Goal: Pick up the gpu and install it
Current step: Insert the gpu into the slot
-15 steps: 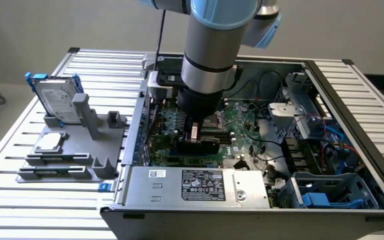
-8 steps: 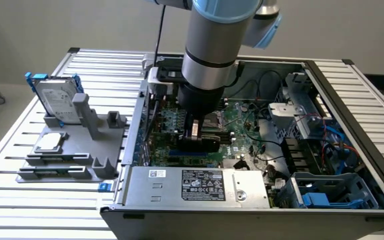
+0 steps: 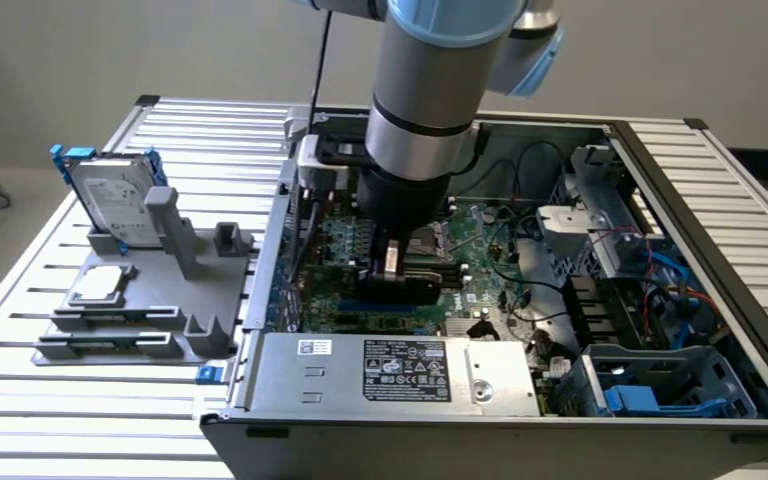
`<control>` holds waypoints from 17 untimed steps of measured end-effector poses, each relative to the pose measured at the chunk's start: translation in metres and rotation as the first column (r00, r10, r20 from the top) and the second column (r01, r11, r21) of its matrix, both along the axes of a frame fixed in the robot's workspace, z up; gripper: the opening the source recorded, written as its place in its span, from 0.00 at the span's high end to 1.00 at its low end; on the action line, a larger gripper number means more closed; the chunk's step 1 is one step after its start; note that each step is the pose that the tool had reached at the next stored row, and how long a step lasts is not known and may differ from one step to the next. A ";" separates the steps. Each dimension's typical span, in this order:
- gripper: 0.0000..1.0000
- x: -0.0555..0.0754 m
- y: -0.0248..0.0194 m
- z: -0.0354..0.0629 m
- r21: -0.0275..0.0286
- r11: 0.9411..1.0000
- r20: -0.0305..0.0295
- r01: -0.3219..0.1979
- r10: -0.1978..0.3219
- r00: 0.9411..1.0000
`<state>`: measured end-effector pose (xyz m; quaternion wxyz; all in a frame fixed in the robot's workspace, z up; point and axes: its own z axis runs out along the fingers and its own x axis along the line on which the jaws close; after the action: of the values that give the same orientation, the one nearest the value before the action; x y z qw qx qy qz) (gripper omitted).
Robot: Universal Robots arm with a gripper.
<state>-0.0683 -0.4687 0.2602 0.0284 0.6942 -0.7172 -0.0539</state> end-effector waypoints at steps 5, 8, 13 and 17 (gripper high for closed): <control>0.74 0.003 0.0000 0.0000 0.000 1.000 -0.003 0.001 -0.001 1.000; 0.74 0.005 0.0000 0.0000 0.000 1.000 -0.011 0.002 -0.002 1.000; 0.74 0.007 0.0000 0.0001 0.000 1.000 -0.023 0.004 -0.004 1.000; 0.74 0.007 0.0000 0.0001 0.000 1.000 -0.026 0.008 -0.008 1.000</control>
<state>-0.0612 -0.4687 0.2603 0.0374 0.6907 -0.7194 -0.0628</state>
